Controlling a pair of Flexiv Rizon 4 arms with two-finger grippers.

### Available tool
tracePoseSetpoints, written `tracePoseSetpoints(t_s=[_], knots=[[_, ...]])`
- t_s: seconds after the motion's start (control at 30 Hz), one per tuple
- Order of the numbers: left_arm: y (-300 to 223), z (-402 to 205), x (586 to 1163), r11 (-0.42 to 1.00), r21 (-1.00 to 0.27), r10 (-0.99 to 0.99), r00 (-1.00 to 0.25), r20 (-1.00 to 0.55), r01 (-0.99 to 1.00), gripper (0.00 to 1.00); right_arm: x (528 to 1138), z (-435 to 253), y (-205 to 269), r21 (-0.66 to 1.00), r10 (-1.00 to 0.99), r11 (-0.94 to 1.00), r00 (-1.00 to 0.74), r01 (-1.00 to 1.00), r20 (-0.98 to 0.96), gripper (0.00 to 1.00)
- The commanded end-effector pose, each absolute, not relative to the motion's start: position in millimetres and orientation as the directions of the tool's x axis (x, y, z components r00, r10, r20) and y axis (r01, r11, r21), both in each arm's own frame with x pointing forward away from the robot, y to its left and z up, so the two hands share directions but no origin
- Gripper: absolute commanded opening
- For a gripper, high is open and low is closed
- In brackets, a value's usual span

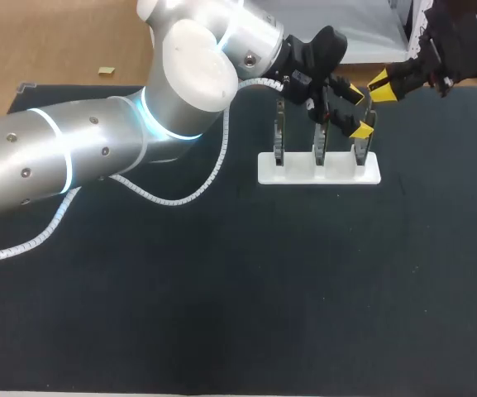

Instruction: Pick up the optical module with the left hand, and insert it into the network port with the right hand.

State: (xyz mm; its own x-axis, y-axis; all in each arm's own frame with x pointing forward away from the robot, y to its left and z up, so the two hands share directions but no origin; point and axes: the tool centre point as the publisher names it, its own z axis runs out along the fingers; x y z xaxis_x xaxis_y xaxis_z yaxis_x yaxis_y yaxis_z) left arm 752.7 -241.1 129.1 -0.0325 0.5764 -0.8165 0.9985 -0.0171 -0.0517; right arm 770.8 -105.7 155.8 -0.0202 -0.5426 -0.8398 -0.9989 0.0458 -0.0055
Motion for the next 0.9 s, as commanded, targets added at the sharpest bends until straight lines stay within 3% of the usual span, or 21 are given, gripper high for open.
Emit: tracePoseSetpoints(t_s=[0.03,0.23,0.27,0.3,0.9], knots=[[-243,130,757,-0.023,-0.057,0.582,-0.033,-0.812,0.998,1.00,772,155,-105,-0.003,-0.542,0.044,-0.022,-0.999,-0.840,0.00],[-243,130,757,-0.023,-0.057,0.582,-0.033,-0.812,0.998,1.00,773,155,-105,-0.002,-0.541,0.043,-0.022,-0.999,-0.840,0.00],[-243,130,757,-0.023,-0.057,0.582,-0.033,-0.812,0.998,1.00,773,155,-104,-0.002,-0.542,0.042,-0.021,-0.999,-0.840,0.27],[-243,130,757,-0.023,-0.057,0.582,-0.033,-0.812,0.998,1.00,773,155,-104,-0.002,-0.543,0.042,-0.021,-0.999,-0.840,1.00],[-243,130,757,-0.023,-0.057,0.582,-0.033,-0.812,0.998,1.00,774,166,-117,0.020,-0.459,0.032,-0.032,-0.999,-0.888,1.00]])
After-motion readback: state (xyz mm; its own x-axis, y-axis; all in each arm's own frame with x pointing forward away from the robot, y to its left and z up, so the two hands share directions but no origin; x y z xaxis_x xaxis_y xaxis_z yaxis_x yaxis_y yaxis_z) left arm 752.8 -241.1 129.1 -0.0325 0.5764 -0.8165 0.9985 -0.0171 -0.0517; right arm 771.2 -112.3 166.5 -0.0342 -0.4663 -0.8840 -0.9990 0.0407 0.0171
